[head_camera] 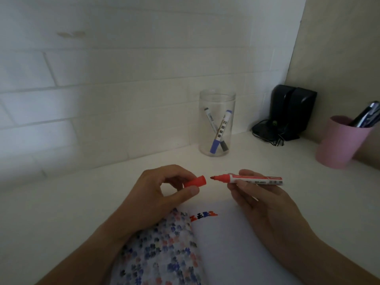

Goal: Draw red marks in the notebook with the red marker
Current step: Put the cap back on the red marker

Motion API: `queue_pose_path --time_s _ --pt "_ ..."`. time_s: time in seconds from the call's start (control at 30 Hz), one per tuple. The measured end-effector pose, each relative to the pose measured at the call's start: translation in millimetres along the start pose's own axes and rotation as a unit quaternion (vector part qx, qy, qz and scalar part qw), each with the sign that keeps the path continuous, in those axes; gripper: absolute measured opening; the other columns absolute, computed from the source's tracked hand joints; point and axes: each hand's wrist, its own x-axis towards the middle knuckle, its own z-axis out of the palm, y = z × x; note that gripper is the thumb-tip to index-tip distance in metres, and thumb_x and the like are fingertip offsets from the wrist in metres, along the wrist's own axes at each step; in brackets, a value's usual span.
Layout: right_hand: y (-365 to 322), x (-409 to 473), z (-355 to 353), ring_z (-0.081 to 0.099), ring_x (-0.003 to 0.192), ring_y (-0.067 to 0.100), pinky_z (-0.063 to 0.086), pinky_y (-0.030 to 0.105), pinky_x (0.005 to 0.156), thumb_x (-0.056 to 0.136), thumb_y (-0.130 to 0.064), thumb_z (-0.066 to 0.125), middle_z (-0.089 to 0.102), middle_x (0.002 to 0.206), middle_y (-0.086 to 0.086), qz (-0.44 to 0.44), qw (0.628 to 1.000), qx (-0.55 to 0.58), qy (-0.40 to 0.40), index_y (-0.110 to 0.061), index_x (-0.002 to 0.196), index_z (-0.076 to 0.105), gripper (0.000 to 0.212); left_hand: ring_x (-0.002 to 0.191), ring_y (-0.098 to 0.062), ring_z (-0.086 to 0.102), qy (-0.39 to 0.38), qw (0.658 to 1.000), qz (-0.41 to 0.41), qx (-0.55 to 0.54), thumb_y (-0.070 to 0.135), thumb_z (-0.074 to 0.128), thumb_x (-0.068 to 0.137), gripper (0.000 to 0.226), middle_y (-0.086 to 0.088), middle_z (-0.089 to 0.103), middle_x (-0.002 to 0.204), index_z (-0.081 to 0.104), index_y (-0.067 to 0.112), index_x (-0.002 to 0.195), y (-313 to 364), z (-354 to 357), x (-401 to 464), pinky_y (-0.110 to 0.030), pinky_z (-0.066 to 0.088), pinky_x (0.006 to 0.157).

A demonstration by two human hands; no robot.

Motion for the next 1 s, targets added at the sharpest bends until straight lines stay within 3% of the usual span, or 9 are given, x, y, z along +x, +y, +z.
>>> queue_pose_path --time_s 0.1,0.17,0.3,0.43,0.57,0.73,1.0 --pt "0 -2 0 0.08 0.08 0.024 0.064 0.026 0.07 0.053 -0.005 0.077 0.081 0.094 0.02 -0.003 1.0 -0.009 -0.014 -0.004 0.085 0.079 0.032 0.089 -0.014 0.073 -0.003 1.0 -0.001 0.004 0.03 0.08 0.086 0.015 0.015 0.078 0.092 0.08 0.031 0.1 1 0 0 -0.012 0.055 0.081" --pt "2 -2 -2 0.08 0.082 0.026 0.063 0.025 0.069 0.051 -0.005 0.078 0.08 0.096 0.022 -0.014 0.999 -0.026 -0.02 -0.002 0.09 0.077 0.039 0.089 -0.015 0.073 -0.005 1.0 0.007 0.008 0.03 0.08 0.086 0.015 0.013 0.077 0.091 0.08 0.03 0.101 1 0 0 -0.014 0.055 0.081" --pt "5 -3 -1 0.078 0.094 0.029 0.062 0.026 0.079 0.038 -0.018 0.096 0.079 0.101 0.022 -0.045 0.995 -0.081 -0.048 -0.002 0.093 0.078 0.06 0.088 -0.016 0.072 -0.007 1.0 0.024 0.008 0.032 0.08 0.084 0.017 0.014 0.076 0.089 0.079 0.03 0.102 3 0 -1 -0.018 0.057 0.081" --pt "6 -4 -2 0.078 0.092 0.031 0.062 0.028 0.076 0.05 -0.013 0.085 0.077 0.099 0.028 -0.02 0.994 -0.062 -0.09 0.002 0.09 0.08 0.043 0.085 -0.017 0.072 -0.008 0.998 0.058 0.014 0.03 0.082 0.083 0.019 0.016 0.074 0.087 0.079 0.025 0.102 6 1 -1 -0.021 0.057 0.08" --pt "6 -5 -1 0.078 0.092 0.031 0.062 0.029 0.075 0.038 -0.027 0.099 0.078 0.1 0.027 -0.026 0.992 -0.077 -0.095 0.001 0.096 0.078 0.067 0.084 -0.015 0.072 -0.007 0.998 0.07 -0.001 0.032 0.083 0.081 0.021 0.014 0.076 0.085 0.08 0.023 0.1 9 0 -2 -0.015 0.055 0.08" --pt "5 -5 0 0.079 0.086 0.033 0.062 0.026 0.07 0.052 -0.011 0.083 0.078 0.096 0.028 -0.036 0.992 -0.095 -0.08 -0.002 0.089 0.078 0.038 0.078 -0.013 0.075 -0.002 0.998 0.058 -0.018 0.041 0.075 0.083 0.022 0.011 0.079 0.077 0.083 0.023 0.093 11 -2 -1 -0.01 0.053 0.075" --pt "6 -7 2 0.079 0.087 0.036 0.062 0.027 0.072 0.056 -0.011 0.081 0.078 0.095 0.028 -0.045 0.988 -0.128 -0.074 -0.002 0.091 0.079 0.036 0.073 -0.01 0.073 -0.024 0.999 0.047 0.005 0.05 0.061 0.089 0.034 0.012 0.077 0.07 0.083 0.024 0.09 16 -3 -3 -0.008 0.051 0.069"
